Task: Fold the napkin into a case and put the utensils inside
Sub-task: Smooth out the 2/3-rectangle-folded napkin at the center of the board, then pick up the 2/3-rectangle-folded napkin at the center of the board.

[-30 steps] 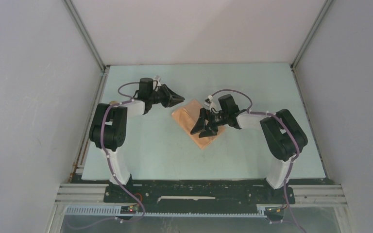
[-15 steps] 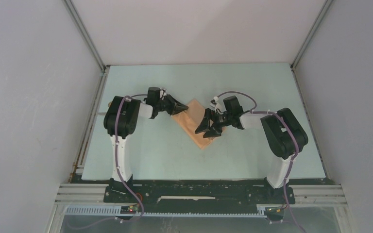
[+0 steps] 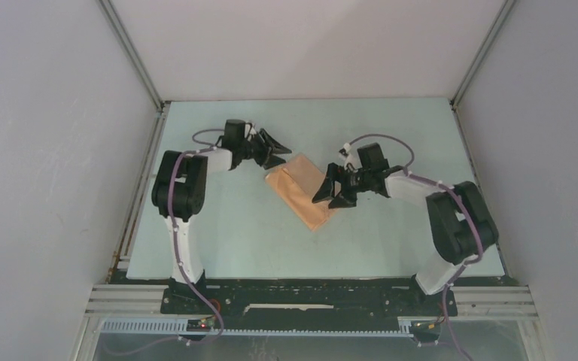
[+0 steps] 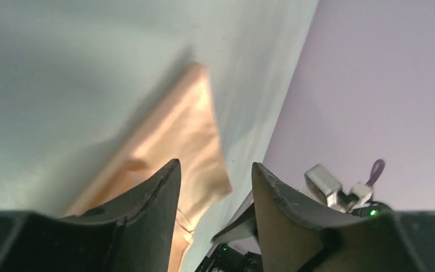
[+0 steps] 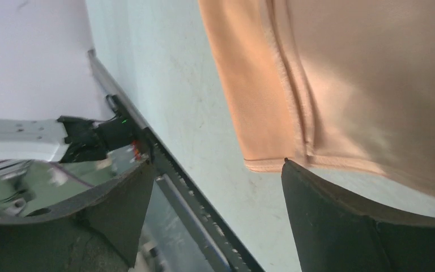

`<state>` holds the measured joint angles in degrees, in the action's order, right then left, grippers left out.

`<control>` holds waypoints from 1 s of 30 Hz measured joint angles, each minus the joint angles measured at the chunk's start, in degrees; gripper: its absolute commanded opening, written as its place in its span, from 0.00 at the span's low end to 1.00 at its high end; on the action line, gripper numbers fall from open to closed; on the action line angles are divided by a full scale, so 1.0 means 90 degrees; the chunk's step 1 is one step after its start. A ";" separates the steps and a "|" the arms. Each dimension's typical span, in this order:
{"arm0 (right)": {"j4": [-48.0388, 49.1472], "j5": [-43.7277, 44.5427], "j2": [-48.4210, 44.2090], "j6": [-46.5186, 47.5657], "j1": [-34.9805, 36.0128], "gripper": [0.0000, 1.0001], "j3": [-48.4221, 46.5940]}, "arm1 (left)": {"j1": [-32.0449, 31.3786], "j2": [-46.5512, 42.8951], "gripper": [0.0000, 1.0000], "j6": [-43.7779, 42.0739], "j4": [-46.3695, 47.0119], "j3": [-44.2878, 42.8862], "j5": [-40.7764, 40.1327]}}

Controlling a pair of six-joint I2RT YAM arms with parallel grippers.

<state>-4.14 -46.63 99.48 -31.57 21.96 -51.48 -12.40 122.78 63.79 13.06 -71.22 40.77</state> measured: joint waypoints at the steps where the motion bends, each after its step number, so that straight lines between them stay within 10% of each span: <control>1: -0.0357 0.0214 -0.0262 0.0204 -0.0051 0.91 -0.0087 | 0.0000 -0.0223 0.59 -0.0168 -0.0357 -0.0146 -0.0017; 9: -0.2317 0.2458 -0.0680 0.1693 -0.0743 0.78 -0.1433 | -0.0189 -0.2713 0.71 -0.1999 -0.2487 -0.0364 -0.0568; 30: -0.2293 0.0629 0.0918 0.1615 -0.1413 0.60 -0.1146 | -0.1715 -0.4631 0.48 -0.2225 -0.3179 0.2645 -0.1280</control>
<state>-24.77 -40.97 107.74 -17.04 9.23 -61.80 -27.83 81.10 43.77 -15.55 -47.42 29.26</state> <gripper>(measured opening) 0.640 0.530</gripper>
